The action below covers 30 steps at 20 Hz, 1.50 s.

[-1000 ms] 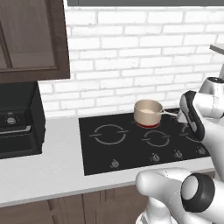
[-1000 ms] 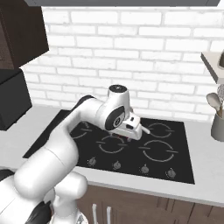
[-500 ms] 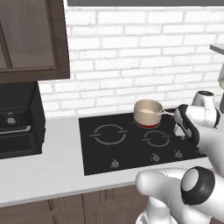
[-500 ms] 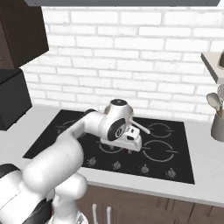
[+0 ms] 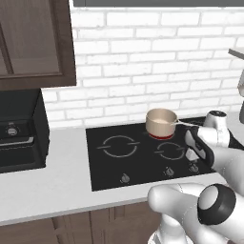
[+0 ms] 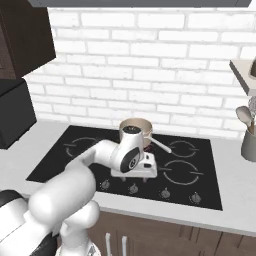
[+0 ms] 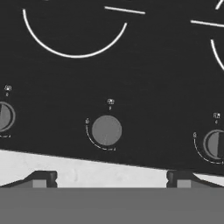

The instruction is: Turn off the rear center burner of the stove.

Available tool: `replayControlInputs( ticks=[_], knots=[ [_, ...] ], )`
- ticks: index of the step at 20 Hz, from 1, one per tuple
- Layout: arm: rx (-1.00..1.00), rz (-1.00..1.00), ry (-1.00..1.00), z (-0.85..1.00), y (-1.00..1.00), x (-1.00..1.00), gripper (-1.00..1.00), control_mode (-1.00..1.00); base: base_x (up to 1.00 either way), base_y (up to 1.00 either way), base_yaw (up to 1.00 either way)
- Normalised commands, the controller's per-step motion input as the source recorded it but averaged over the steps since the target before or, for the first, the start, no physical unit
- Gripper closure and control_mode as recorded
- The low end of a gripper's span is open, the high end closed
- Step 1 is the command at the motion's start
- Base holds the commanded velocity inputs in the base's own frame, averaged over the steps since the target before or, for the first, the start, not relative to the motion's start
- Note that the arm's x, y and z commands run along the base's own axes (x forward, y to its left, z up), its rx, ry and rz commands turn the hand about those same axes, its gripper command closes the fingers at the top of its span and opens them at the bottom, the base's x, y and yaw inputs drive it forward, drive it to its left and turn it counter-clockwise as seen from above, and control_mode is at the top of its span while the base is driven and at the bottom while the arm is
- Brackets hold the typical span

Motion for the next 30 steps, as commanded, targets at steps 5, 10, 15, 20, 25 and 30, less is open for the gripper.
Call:
replayControlInputs(
  ticks=[5, 10, 15, 20, 25, 30],
  knots=[
    [0.00, 0.29, 0.00, -0.43, 0.09, 0.05, -1.00, -1.00, 0.00, 0.00, 0.00],
    [0.00, 0.09, 0.00, -0.38, 0.01, 0.06, -1.00, -1.00, 0.00, 0.00, 0.00],
    [0.00, -0.01, 0.00, -0.20, 0.00, 0.21, -1.00, -1.00, 0.00, 0.00, 0.00],
    [0.00, -0.05, 0.00, -0.01, 0.00, 0.33, -1.00, -1.00, 0.00, 0.00, 0.00],
    [0.08, -0.09, 0.00, 0.00, -0.06, 0.09, -1.00, -1.00, 0.00, 0.00, 0.00],
    [0.17, -0.23, 0.00, -0.04, -0.04, 0.00, -1.00, -1.00, 0.00, 0.00, 0.00]
  ],
)
